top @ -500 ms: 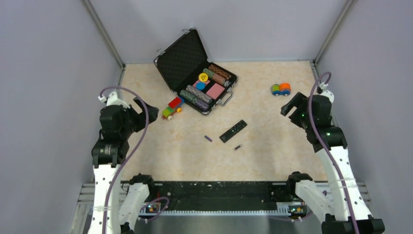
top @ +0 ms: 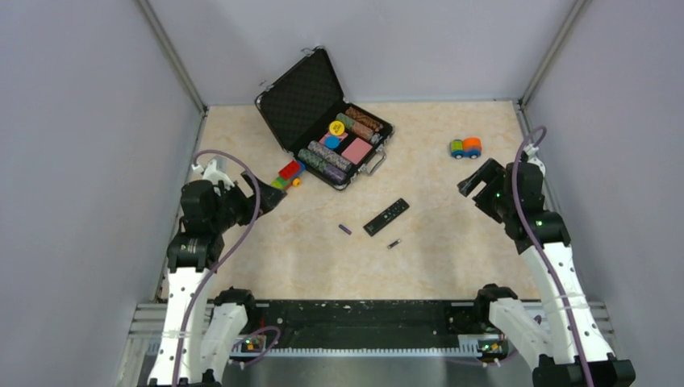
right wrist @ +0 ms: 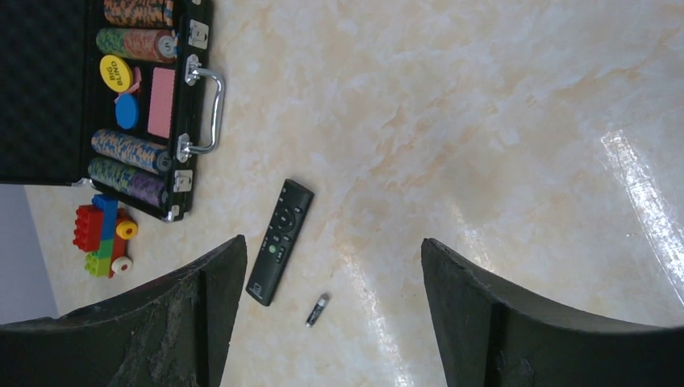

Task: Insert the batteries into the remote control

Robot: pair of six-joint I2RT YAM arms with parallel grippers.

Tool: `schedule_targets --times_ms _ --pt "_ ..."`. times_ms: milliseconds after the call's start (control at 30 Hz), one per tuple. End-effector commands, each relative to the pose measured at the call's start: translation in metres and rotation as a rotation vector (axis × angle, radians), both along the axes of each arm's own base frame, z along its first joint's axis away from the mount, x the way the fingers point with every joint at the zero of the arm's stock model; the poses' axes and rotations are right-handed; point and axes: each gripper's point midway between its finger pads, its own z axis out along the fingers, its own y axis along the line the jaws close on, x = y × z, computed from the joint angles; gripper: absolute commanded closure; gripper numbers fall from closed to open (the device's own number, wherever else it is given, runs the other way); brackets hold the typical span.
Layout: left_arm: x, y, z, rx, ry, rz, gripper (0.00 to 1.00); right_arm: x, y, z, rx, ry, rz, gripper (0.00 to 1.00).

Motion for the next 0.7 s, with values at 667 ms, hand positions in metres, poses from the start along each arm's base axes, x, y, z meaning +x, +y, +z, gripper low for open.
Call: schedule_targets --times_ms 667 --pt "0.036 -0.208 -0.045 0.368 -0.095 -0.609 0.1 -0.012 0.013 -0.03 0.001 0.067 0.123 0.16"
